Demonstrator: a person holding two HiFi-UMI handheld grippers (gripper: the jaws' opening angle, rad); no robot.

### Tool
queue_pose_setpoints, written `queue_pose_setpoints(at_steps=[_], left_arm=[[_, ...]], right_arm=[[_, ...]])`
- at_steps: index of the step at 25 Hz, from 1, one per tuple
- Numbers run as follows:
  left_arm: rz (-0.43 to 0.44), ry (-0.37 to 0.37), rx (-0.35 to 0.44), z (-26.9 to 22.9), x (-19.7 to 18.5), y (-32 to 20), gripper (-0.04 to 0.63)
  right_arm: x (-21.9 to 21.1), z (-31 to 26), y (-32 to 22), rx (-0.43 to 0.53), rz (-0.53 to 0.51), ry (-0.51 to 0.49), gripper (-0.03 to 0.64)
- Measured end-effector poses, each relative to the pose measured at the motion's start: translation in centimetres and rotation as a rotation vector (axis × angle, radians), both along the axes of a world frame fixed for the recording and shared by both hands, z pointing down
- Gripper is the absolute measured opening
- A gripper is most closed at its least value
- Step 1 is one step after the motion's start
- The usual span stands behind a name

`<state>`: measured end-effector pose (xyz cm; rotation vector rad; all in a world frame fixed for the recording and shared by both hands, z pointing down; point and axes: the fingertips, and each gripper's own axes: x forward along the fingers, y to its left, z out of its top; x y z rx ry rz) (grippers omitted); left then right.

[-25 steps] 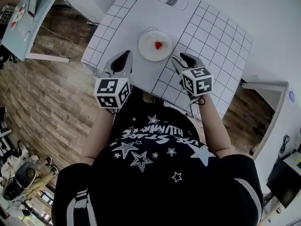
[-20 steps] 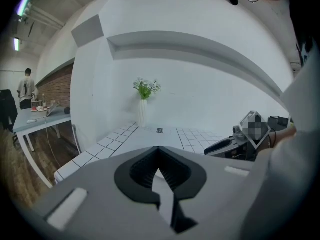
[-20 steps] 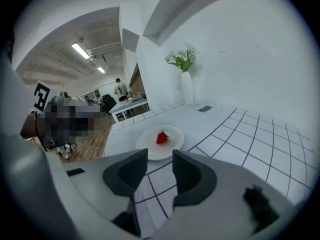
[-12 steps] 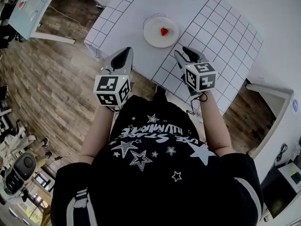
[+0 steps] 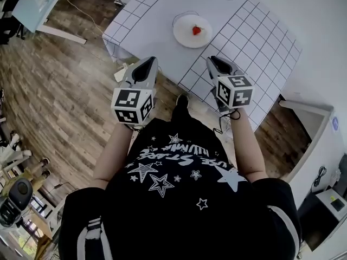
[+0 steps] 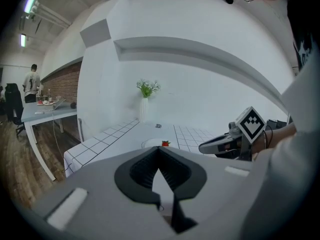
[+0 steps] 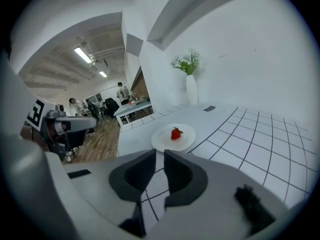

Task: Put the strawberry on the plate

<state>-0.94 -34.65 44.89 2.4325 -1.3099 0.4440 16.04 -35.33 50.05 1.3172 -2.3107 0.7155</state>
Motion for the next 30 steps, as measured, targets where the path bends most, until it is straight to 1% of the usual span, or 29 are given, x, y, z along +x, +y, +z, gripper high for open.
queue_pose_setpoints(at_steps=[6,14,22,26,30], left_arm=[[-0.036,0.017,0.016,-0.9,-3.0,4.4,0.009],[-0.073,0.031,0.051,-2.5,-6.4,10.7,0.009],[-0.072,0.061,0.081,-3.4,-9.8,21.4,0.009],[-0.071,0.074,0.102,-4.0,-10.5,24.3,0.009],[-0.042,0.090,0.119,-4.4,-10.4,26.9,0.009]], right_arm=[[-3.0,-1.3,3.5,0.007,-0.019,-0.012,0.021],[-5.5,-2.5,9.8,0.011,-0.007,-0.035,0.014],[-8.8,-3.0,21.2,0.027,-0.006,-0.020,0.014],[-9.1,-4.1,24.1,0.055,-0.001,-0.008,0.014],[-9.2,-4.7,26.9,0.072,0.021,0.005,0.014]])
